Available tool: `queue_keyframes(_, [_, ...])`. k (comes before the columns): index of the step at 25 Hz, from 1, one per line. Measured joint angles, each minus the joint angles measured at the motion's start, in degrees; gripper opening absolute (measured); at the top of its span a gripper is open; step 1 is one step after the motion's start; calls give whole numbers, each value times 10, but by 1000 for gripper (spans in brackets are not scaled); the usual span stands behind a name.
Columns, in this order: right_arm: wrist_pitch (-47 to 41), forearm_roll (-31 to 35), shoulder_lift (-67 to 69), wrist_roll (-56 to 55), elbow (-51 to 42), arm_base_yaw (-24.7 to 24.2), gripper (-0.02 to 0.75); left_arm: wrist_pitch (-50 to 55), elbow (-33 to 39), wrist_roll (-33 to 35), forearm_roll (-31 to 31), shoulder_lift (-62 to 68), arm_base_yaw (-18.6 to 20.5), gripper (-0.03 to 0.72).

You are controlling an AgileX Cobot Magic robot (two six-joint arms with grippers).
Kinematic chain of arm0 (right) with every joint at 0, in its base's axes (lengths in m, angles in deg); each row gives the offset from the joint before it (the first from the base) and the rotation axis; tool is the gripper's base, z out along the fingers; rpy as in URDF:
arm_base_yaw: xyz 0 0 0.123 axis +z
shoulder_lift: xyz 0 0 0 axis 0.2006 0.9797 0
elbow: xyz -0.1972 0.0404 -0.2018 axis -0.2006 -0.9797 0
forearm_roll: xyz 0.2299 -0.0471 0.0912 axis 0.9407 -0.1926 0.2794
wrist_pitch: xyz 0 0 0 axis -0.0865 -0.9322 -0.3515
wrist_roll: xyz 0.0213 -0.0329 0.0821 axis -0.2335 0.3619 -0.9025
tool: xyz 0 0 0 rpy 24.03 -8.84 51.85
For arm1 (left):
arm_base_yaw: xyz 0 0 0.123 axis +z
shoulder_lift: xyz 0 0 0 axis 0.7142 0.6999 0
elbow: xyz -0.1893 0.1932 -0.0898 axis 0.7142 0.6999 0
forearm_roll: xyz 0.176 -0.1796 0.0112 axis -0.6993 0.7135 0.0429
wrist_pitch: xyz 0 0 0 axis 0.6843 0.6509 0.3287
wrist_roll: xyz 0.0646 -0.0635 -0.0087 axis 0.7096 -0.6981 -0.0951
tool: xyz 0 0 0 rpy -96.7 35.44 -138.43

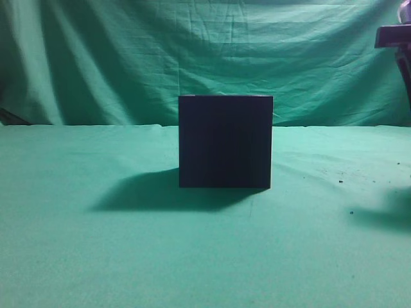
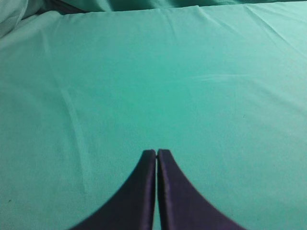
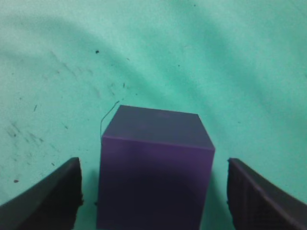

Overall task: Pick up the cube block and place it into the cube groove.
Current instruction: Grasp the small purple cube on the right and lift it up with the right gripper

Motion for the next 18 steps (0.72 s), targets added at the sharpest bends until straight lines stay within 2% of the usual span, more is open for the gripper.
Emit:
queue_keyframes(6, [-1,0,16,-11,1,0,595,0,0,0,0,0,0,0])
queue_keyframes(10, [-4,1,18,-25,1,0,422,0,0,0,0,0,0,0])
queue_keyframes(15, [-16,1,18,-28,6,0,424,0,0,0,0,0,0,0])
queue_keyframes(18, [-46,-1,19,-8,41,0,424,0,0,0,0,0,0,0])
